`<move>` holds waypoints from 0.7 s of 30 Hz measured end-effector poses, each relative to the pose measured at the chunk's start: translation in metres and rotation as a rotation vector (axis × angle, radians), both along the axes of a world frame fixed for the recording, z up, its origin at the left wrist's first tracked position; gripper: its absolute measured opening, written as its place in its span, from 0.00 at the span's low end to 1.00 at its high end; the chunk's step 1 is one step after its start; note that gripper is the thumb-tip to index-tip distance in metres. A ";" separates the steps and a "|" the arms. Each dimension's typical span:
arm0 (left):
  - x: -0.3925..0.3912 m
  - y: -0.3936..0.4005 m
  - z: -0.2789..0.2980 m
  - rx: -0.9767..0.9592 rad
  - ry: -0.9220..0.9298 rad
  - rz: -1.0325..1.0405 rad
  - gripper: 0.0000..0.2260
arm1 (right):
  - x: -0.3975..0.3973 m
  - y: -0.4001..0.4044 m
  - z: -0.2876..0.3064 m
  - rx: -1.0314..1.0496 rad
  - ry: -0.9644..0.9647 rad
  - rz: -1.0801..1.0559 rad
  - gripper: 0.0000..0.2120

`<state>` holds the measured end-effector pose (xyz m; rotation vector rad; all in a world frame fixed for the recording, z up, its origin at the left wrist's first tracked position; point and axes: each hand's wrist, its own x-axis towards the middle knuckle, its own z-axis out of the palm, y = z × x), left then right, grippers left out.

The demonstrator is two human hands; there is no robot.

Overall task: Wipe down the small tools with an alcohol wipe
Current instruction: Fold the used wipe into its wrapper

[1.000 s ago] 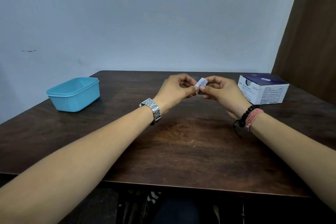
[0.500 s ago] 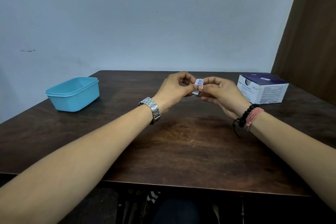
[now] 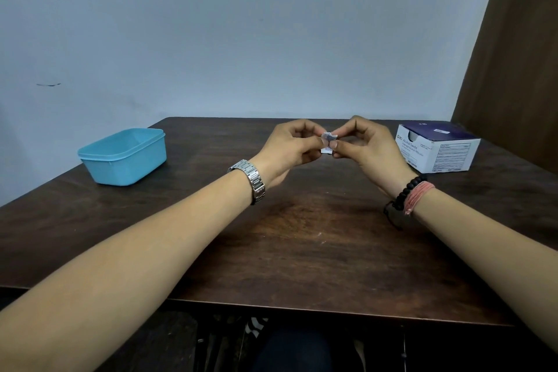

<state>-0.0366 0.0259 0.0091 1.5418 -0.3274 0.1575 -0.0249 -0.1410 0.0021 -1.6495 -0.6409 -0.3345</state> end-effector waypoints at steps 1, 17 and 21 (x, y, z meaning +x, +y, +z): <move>0.000 0.000 0.001 -0.038 0.028 -0.011 0.08 | 0.000 0.000 0.000 -0.003 -0.010 0.012 0.06; -0.003 0.004 0.003 -0.389 0.393 -0.200 0.05 | -0.002 -0.001 -0.004 -0.114 -0.191 -0.058 0.06; -0.006 0.001 0.000 -0.248 0.247 -0.216 0.07 | 0.000 -0.004 -0.001 0.019 -0.061 -0.014 0.02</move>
